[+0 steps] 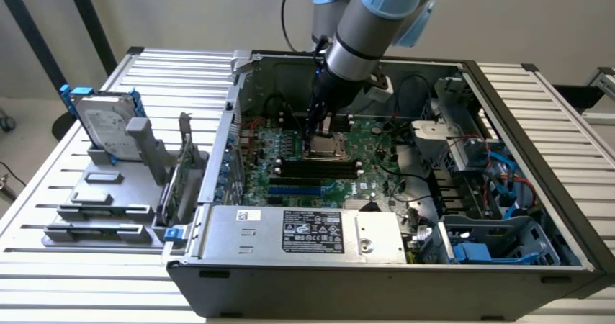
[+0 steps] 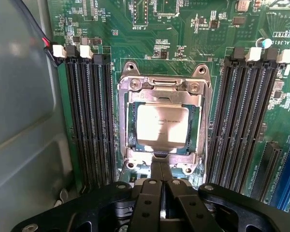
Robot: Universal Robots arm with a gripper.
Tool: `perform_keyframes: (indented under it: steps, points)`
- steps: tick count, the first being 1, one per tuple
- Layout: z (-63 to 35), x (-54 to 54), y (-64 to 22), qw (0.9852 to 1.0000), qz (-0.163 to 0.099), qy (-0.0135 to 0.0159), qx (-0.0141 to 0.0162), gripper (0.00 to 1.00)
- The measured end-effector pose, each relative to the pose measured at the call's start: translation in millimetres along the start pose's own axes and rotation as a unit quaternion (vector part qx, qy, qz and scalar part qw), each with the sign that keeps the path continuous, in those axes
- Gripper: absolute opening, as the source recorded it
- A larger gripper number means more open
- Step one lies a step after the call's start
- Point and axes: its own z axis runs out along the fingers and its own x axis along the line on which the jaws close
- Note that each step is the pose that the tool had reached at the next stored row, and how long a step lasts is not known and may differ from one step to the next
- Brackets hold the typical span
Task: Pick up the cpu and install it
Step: 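Close the cpu cover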
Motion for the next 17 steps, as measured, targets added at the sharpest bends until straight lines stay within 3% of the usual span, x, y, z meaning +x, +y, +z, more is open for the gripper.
perform_keyframes:
  steps: [17]
  points:
    - [10.5, -1.2, 2.3, 1.0000, 0.004, 0.0011, -0.0003, 0.11]
